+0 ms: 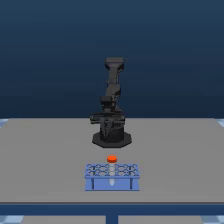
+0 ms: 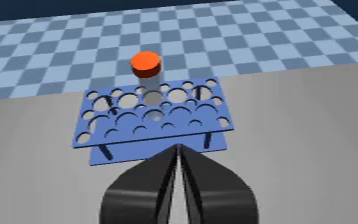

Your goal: Pick up the centrifuge tube on the rack

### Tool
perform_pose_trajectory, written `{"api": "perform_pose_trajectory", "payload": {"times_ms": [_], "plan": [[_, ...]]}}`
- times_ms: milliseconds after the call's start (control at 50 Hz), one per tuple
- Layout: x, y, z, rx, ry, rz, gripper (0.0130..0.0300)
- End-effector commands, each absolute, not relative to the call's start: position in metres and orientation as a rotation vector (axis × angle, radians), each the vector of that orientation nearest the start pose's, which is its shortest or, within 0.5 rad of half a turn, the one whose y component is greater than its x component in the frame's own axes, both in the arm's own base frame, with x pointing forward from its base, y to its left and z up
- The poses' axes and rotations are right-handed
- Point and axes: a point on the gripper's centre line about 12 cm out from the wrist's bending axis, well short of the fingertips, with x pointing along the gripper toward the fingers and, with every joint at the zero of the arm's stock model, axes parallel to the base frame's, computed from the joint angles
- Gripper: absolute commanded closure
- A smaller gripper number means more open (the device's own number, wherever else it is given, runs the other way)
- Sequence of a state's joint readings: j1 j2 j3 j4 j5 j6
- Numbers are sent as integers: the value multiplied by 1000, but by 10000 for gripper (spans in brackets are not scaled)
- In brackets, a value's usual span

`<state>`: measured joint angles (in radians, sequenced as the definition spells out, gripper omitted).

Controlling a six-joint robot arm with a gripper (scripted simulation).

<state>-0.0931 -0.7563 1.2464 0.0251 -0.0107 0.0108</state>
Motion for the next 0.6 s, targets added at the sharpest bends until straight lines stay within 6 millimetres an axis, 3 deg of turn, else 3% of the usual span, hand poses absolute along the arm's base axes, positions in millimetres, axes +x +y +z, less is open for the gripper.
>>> {"api": "perform_pose_trajectory", "payload": {"times_ms": [20, 600], "plan": [[206, -19, 190, 57, 477, -100, 130], [207, -19, 190, 57, 478, -99, 130]]}}
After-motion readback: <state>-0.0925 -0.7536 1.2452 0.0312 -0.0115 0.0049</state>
